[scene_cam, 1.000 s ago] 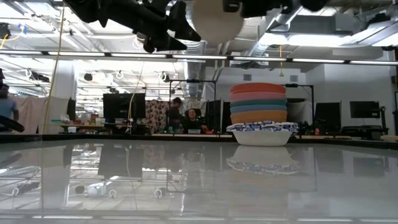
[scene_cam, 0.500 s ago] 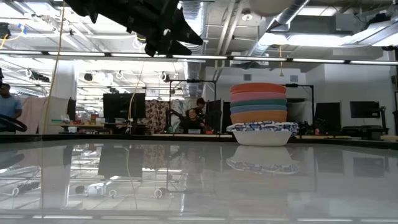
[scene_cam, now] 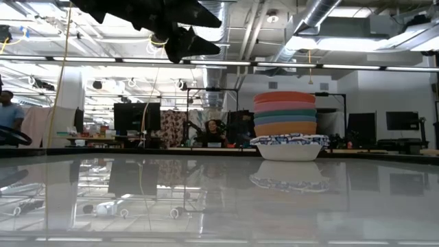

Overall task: Nest bowls inside each other
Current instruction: Stack the white bowl into the orange bowl

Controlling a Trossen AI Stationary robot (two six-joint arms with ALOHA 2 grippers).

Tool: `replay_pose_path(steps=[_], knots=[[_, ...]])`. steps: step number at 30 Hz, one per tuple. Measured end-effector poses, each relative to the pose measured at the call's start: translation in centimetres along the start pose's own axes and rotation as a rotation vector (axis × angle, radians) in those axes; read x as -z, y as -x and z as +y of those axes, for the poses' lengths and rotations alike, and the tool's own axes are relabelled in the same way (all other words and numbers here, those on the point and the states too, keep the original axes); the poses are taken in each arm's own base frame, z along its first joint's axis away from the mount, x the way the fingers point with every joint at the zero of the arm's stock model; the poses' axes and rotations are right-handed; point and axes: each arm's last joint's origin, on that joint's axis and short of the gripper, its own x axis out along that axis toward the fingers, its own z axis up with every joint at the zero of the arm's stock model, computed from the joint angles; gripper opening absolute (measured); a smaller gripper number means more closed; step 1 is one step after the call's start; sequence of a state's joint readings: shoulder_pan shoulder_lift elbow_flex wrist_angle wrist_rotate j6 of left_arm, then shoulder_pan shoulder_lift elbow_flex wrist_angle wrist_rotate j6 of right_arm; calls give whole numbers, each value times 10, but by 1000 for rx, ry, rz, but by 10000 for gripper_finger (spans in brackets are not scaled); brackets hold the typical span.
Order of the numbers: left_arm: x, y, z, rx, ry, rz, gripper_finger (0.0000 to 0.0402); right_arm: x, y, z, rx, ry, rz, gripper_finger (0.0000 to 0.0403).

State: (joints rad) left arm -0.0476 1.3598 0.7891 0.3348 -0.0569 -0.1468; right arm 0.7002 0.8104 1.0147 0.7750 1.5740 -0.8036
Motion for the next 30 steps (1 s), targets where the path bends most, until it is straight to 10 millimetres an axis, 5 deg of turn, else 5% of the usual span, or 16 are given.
replay_pose_path(steps=[7,19,23,30], knots=[[3,1,-11,177,76,51,320,-5,21,-28,-279,-183,71,1],[7,3,-23,274,200,106,320,-12,5,-69,-151,-295,49,0],[7,3,-23,272,226,116,320,6,3,-74,-106,-296,31,0],[11,3,-23,287,239,163,320,75,9,-48,-126,-181,33,0]])
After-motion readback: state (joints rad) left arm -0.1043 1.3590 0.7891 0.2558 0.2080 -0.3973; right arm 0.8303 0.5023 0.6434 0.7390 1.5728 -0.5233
